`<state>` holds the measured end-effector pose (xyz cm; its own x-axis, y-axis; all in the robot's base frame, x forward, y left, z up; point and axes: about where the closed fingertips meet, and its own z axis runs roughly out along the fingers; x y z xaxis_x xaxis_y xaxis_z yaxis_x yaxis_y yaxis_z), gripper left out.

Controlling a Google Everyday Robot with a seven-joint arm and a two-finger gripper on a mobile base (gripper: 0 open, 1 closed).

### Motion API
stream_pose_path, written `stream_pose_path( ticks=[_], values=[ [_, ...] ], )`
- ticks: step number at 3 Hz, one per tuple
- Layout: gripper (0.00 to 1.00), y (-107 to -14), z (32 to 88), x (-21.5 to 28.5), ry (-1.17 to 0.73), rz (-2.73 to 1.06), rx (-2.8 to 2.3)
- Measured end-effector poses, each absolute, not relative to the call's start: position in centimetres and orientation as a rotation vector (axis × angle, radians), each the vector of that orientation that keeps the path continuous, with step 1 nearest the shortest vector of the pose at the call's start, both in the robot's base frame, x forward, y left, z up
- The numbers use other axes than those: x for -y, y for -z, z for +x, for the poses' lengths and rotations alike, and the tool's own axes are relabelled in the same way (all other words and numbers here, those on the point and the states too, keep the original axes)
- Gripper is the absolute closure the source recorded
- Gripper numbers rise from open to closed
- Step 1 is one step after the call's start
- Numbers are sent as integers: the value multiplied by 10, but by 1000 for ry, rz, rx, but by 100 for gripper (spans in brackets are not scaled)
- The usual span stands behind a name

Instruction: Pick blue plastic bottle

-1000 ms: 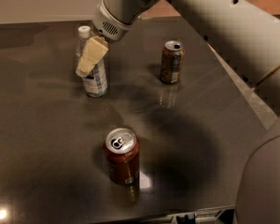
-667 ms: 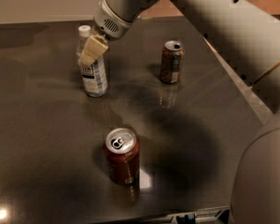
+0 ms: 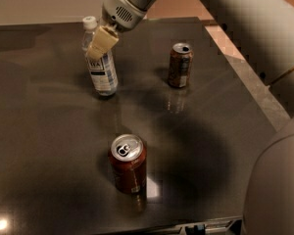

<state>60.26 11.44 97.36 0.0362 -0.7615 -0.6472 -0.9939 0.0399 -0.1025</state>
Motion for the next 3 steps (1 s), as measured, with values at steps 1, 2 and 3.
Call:
stream_pose_path(
  ticks=[1,2,3],
  values=[
    [100,-1007,589,-102,-561,-1806,-1703],
    [100,-1046,572,-89,-580,-1836,-1611],
    [100,-1076,561,-80,-604,-1858,-1543]
  ],
)
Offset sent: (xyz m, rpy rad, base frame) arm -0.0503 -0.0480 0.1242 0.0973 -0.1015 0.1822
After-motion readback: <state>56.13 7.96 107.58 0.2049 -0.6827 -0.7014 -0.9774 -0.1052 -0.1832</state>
